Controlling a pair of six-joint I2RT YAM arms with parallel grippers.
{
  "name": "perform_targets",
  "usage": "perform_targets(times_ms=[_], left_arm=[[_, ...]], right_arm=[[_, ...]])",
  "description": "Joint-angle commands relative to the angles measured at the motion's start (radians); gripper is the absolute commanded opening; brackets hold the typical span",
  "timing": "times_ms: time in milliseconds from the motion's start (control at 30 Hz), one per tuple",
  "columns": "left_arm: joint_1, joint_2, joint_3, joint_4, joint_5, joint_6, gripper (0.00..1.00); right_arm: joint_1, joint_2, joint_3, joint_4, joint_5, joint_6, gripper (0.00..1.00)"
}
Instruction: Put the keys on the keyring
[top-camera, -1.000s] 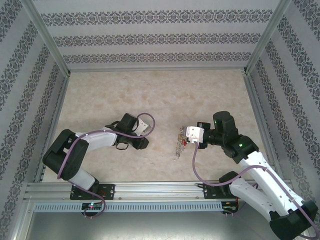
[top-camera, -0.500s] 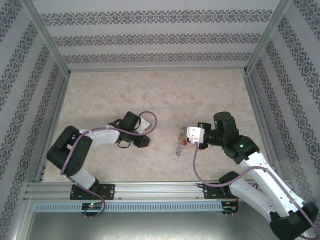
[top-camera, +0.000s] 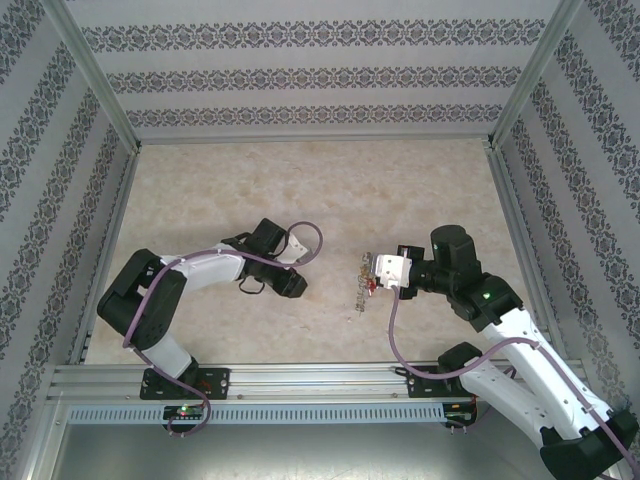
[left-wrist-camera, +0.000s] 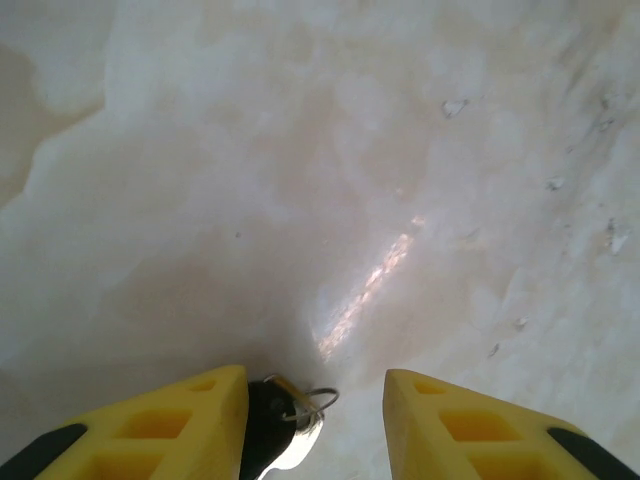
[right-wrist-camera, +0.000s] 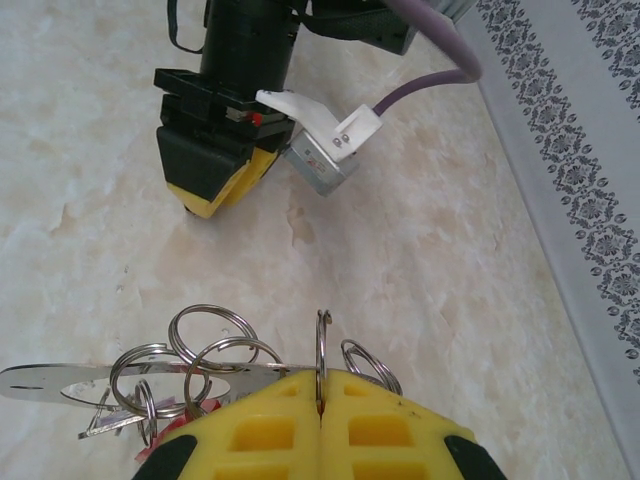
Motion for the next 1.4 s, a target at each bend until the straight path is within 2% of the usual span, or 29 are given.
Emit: perform_targets(times_ms=[0,67,133,233,300,333,467,567,733,1067,1367], left_arm=[[-0.001,0.001,0.084,-0.128,0.058,0.057,0.43],[0.0,-0.015,0.122,-0.216,0.118,0.151,0.48],[-0.001,-0.019,0.182,-0.319,0.128,0.253,0.51],[-0.001,0.01,0.291,-0.557,0.217,0.662,0.55],[0.003,0.027,0.334,-0.618,0.175,0.833,0.56],[0.006,0.042,0.346,-0.619,0.11,0.891,0.56],[0.025,0.111,0.377,-0.633,-0.033,1.044,0.51],[0.029,0.157,0.396,-0.668,-0.064,1.099,0.48],[0.012,0.165,0.401,-0.648,-0.069,1.109,0.45],[-0.014,0.163,0.304,-0.441,-0.076,1.142,0.44],[-0.015,0.203,0.306,-0.403,-0.042,1.125,0.36]], right_arm=[[-0.012,-0.015,0.0,0.014,-0.003,0.008,0.0],[-0.011,-0.015,-0.001,0.016,-0.002,0.008,0.0],[-0.012,-0.014,-0.001,0.019,-0.007,0.007,0.0],[-0.01,-0.011,-0.003,0.029,-0.013,0.008,0.0],[-0.01,-0.006,0.0,0.033,-0.014,0.008,0.0],[-0.01,-0.004,0.002,0.032,-0.013,0.009,0.0],[-0.012,-0.013,0.008,0.015,0.004,-0.002,0.0],[-0.012,-0.028,0.004,0.003,0.02,-0.01,0.0],[-0.013,-0.046,-0.013,0.01,0.033,-0.011,0.0],[-0.013,-0.041,-0.012,0.019,0.032,-0.012,0.0],[-0.018,-0.047,-0.013,0.012,0.044,-0.017,0.0]])
